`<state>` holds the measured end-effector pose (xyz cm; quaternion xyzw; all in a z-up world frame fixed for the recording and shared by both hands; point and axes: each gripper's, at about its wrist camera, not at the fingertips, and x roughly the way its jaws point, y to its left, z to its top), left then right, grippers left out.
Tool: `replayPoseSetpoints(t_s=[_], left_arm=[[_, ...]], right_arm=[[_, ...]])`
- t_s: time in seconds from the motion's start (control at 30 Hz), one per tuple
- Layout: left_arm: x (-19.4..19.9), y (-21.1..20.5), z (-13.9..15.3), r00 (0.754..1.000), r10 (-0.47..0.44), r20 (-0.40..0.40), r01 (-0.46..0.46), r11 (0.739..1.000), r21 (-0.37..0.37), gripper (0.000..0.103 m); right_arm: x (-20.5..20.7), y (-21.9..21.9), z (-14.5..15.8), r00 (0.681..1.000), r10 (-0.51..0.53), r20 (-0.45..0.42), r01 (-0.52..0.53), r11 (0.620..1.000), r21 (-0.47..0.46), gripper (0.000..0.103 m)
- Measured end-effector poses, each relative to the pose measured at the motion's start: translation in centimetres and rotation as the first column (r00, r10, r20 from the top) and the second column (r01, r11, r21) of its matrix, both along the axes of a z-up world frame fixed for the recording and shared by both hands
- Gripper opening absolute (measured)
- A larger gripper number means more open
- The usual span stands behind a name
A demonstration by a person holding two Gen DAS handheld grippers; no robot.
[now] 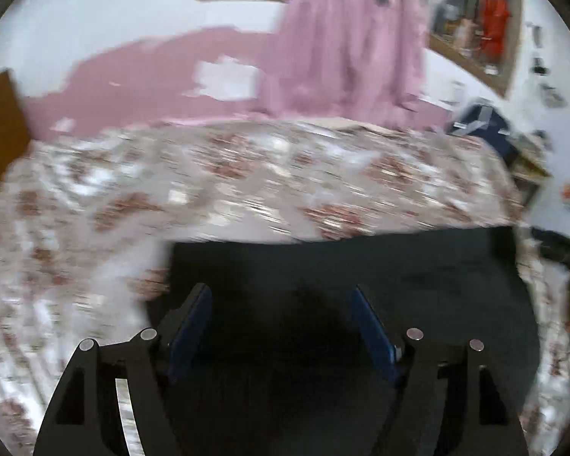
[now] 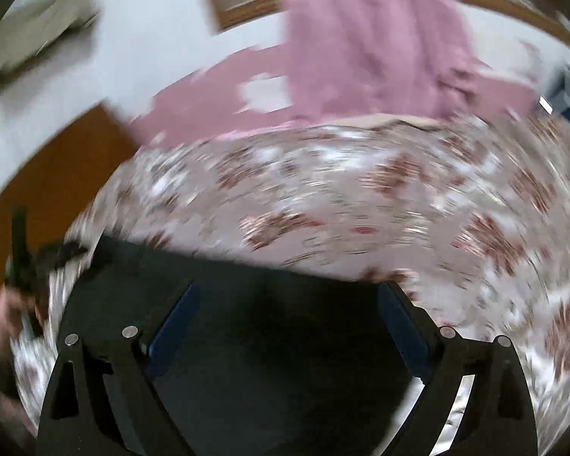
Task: Fold large clothes
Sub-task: 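Open both tools and release the jacket, smoothing it flat on the bed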
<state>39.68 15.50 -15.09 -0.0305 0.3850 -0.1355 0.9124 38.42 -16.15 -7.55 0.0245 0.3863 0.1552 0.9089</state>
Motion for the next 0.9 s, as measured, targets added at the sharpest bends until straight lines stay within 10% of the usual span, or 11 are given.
replayPoseSetpoints(t_s=[0.1,0.3,0.6,0.9], left_arm=[[-0.4,-2.8,-1.1,0.997,-0.068,-0.029,0.067,0.997,-0.036,0.074],[0.3,-5.4,-4.6,0.997,0.024,-0.08,-0.008,0.981,0.192,0.087],[1.3,-4.2,-7.0,0.993,0.071,-0.091,-0.05,0.976,0.213,0.096],[0.6,-3.1,-6.6,0.993,0.097,-0.075,-0.082,0.98,0.183,0.098]], right_arm=[[-0.5,4.3,-1.6,0.997,0.082,-0.017,-0.082,0.997,-0.007,0.092],[-2.4,12.8,-4.4,0.987,0.16,-0.026,-0.162,0.965,-0.209,0.092],[-0.9,6.5,-8.1,0.981,0.006,-0.193,-0.029,0.993,-0.117,0.1],[-1.4,7.3,-7.6,0.991,-0.02,-0.134,0.003,0.992,-0.127,0.101]])
